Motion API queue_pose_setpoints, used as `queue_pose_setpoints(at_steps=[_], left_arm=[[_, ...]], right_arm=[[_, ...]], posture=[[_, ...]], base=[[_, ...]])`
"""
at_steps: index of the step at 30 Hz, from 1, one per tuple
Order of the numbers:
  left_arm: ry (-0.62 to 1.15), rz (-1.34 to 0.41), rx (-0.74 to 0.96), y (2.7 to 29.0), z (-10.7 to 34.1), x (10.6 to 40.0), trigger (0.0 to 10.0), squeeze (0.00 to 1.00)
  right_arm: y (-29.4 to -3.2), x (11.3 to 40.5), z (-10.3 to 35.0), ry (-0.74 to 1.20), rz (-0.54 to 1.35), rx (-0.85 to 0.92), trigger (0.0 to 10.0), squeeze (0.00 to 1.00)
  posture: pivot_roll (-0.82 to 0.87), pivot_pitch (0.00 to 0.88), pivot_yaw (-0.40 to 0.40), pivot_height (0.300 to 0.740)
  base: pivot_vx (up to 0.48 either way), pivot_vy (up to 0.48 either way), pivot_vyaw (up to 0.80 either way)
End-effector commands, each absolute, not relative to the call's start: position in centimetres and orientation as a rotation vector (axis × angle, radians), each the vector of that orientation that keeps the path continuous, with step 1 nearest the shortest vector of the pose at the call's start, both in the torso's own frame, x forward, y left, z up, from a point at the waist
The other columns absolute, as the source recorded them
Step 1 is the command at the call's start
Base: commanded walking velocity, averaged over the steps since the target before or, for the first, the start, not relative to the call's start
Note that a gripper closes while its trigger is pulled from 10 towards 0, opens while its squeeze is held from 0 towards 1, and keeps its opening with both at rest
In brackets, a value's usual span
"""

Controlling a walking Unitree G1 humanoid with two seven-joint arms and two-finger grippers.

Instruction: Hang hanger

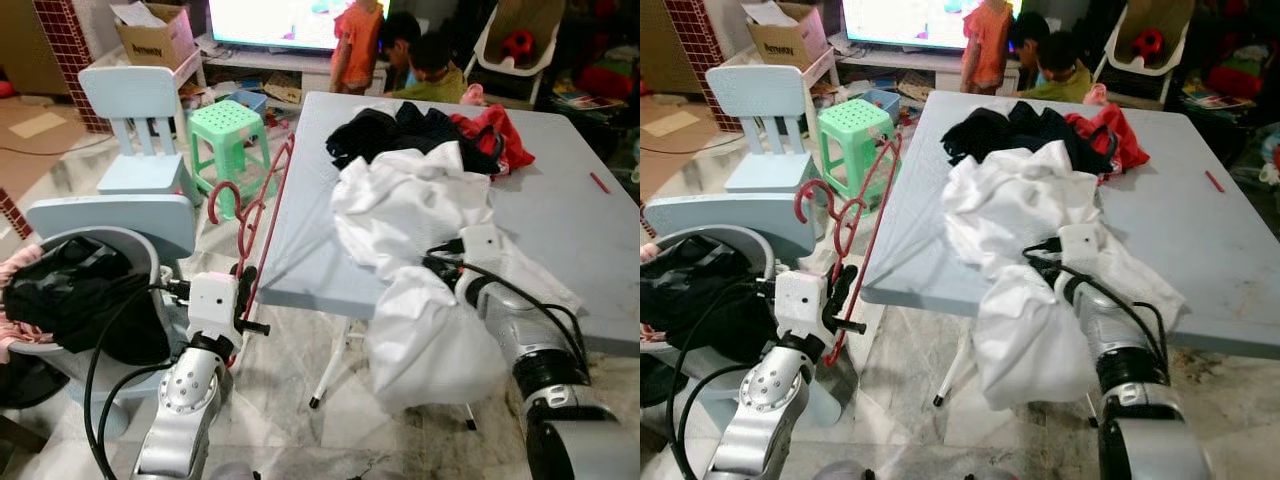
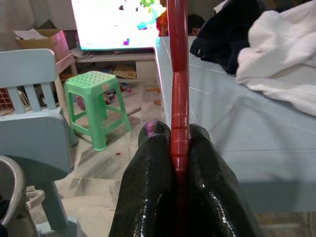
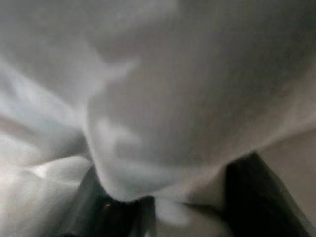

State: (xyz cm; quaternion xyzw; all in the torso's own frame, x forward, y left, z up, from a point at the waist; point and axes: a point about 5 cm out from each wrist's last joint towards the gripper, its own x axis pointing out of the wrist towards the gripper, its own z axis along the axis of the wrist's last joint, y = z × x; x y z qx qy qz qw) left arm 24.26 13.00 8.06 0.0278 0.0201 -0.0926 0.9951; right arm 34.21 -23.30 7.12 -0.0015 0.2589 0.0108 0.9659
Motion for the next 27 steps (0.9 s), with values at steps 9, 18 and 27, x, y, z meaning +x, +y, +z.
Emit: queue_pose_setpoints(at_steps=[9,18,27], left_arm=[[0.036,-0.168,0.044,12.4,7.9,24.5,10.0,0.0],[0.028,-0.147,0.037,12.3,7.9,24.6,10.0,0.0],[0.019,-0.124,0.043,12.6,7.9,24.6,10.0,0.0]], right_arm=[[-26.1,39.0,16.9,0.22,-0.21,0.154,0.0,0.0],[-24.0,41.8,30.0,-0.188,-0.172,0.368,0.0,0.0],[-21.9,41.4,37.8,-0.469,-0.009,0.474,0.0,0.0]], posture=[[0.05,0.0,-0.082,0.74],[0.06,0.0,-0.103,0.74],[0.07,0.0,-0.111,0.74]], base=[[0.0,0.0,0.0],[0.0,0.0,0.0],[0.0,0.0,0.0]])
